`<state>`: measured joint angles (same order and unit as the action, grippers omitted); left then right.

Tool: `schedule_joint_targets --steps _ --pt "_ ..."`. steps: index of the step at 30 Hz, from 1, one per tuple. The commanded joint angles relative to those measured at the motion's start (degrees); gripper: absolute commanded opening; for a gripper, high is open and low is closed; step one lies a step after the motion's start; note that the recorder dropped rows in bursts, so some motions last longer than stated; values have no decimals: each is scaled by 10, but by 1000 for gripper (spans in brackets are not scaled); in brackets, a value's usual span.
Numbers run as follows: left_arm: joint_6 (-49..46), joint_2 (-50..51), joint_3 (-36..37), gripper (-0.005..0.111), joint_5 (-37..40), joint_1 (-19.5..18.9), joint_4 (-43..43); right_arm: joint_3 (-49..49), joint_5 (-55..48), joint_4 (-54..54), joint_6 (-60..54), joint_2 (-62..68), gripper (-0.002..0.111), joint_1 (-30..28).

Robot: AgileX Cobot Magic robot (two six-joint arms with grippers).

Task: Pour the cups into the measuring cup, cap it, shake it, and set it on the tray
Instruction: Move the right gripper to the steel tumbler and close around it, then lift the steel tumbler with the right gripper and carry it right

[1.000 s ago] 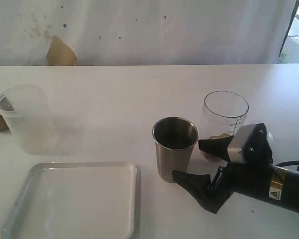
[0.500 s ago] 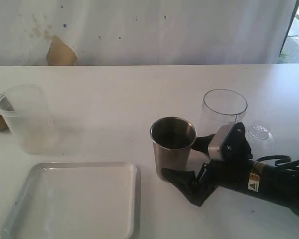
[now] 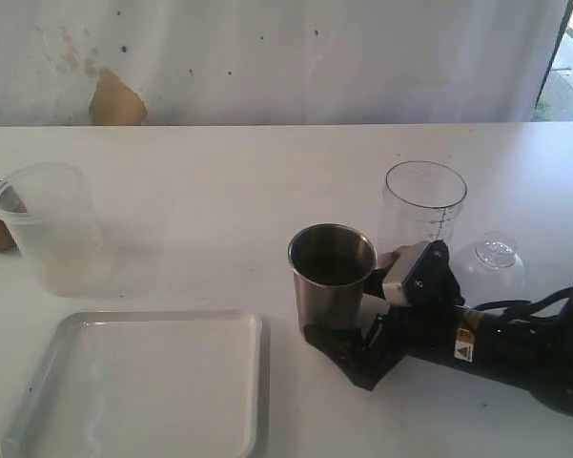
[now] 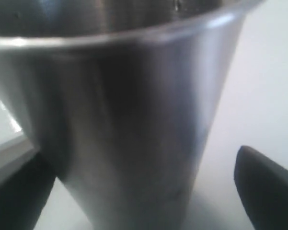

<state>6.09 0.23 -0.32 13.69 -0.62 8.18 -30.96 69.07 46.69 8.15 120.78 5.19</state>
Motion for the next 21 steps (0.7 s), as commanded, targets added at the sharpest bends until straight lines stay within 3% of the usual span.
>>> schedule_joint_targets --steps 1,21 --pt "0 -2 3 0 -1 -3 2 -20 9 -1 -21 13 92 21" --pt "0 -2 3 0 -1 -3 2 -53 9 -8 -48 34 92 50"
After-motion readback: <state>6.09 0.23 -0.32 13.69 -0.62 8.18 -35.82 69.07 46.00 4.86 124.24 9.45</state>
